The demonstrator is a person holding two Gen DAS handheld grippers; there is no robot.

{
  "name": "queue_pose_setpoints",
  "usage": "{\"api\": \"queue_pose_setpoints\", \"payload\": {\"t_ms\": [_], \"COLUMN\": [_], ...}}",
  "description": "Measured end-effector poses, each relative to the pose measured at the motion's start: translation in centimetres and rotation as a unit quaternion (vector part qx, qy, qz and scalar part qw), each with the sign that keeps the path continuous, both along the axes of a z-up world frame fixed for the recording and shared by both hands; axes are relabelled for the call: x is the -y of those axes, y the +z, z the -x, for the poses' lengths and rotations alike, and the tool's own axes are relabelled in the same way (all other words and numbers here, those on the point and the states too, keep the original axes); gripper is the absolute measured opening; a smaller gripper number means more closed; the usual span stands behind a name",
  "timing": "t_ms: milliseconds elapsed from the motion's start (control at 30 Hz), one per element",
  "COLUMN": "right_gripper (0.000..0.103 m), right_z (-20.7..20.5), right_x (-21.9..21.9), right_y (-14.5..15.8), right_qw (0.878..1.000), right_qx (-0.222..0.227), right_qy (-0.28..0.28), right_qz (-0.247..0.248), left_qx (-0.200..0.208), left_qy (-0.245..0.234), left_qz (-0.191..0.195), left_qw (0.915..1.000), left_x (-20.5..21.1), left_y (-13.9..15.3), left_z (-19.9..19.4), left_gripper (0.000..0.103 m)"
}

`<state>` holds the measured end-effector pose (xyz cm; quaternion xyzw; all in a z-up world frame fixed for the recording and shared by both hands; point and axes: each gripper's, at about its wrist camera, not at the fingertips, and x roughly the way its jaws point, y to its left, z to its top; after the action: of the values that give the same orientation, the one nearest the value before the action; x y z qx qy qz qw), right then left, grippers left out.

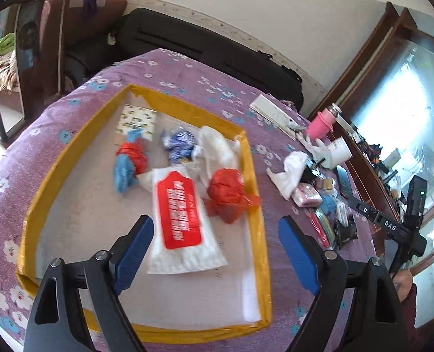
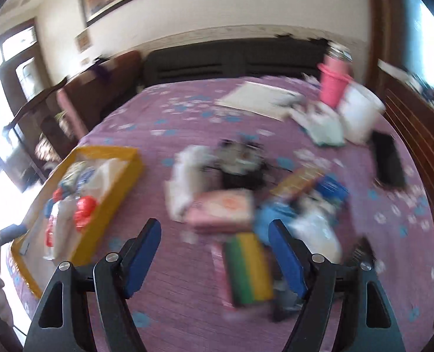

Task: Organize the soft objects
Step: 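Lower the wet-wipe pack and red bag into the yellow tray, release both, then grasp the striped sponge pack with the left gripper while the right grasps the Face tissue pack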

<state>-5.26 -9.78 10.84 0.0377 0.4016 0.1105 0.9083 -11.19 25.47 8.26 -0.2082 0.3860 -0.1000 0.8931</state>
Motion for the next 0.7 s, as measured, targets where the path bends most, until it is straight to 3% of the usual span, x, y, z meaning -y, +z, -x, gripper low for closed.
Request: {"api": "queue_pose_setpoints", "payload": {"t_ms": [167,267,367,567,700], "right_gripper": [0.080,0.080,0.080,0.080,0.082], "right_z": [0.4,0.2,-0.6,-4.2,-5.3], "right_x": [6.9,6.9,4.9,-0.4,-2.0], "right_y": [-2.2,-2.9,-3.2,-5.6,-7.5], "right_qw": [0.995,0.989,0.984,0.992,0.990], "right_qx": [-0.035,-0.042,-0.050,-0.092,-0.133], "right_qy": [-0.047,-0.011,0.040,0.038,0.026], "right_qz": [-0.080,-0.138,-0.166,-0.077,-0.029], "left_qx": [-0.005,-0.005,-0.004,0.000,-0.004], "left_qy": [-0.040,-0.071,-0.095,-0.115,-0.113], "left_qz": [-0.014,-0.031,-0.053,-0.081,-0.084], "left_qw": [0.9991,0.9970,0.9941,0.9901,0.9900], "left_x": [4.7,7.8,10.4,13.2,13.6], "left_y": [0.3,0.6,0.9,1.3,1.2], "left_z": [0.0,0.1,0.3,0.9,0.7], "left_gripper": [0.086,0.086,0.086,0.086,0.086]}}
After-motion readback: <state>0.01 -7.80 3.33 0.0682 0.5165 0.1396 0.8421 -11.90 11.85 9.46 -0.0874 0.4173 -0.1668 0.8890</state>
